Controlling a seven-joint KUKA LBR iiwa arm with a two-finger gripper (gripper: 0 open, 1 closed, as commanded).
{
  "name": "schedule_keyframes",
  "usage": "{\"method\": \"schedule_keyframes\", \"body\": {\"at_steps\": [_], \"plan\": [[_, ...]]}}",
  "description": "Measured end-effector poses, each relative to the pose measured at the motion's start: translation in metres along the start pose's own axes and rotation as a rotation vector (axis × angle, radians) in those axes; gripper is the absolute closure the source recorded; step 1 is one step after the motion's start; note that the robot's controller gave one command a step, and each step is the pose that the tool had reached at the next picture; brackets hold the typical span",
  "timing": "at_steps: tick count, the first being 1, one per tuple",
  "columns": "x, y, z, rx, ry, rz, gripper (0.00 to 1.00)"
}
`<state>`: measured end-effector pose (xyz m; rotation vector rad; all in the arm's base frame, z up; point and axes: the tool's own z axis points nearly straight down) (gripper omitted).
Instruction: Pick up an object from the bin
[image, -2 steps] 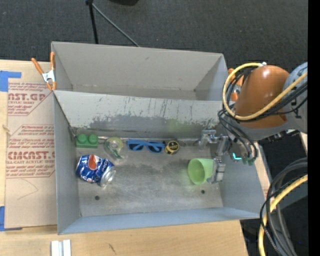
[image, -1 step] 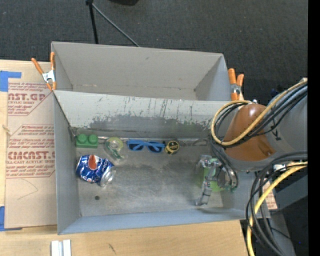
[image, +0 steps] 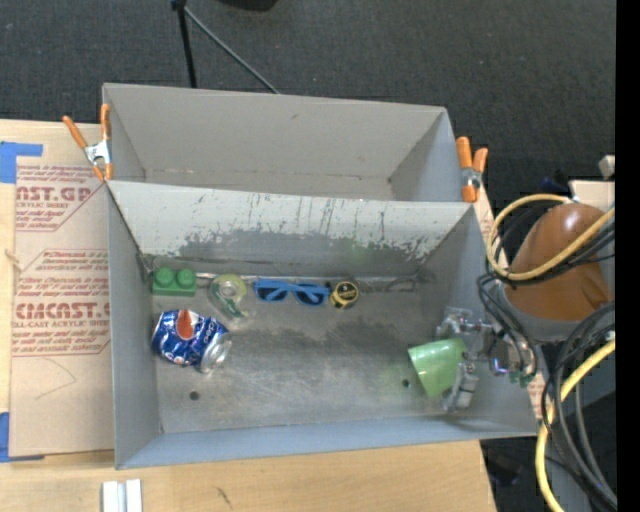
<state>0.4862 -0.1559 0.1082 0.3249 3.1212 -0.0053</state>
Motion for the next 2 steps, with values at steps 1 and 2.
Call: {"method": "schedule_keyframes", "body": {"at_steps": [1, 2], "plan": [[0.001, 0.004, 0.002, -0.003, 0.004, -0.004, 1.00], [-0.023, 0.019, -0.125, -0.004, -0.007, 0.001, 1.00]]}}
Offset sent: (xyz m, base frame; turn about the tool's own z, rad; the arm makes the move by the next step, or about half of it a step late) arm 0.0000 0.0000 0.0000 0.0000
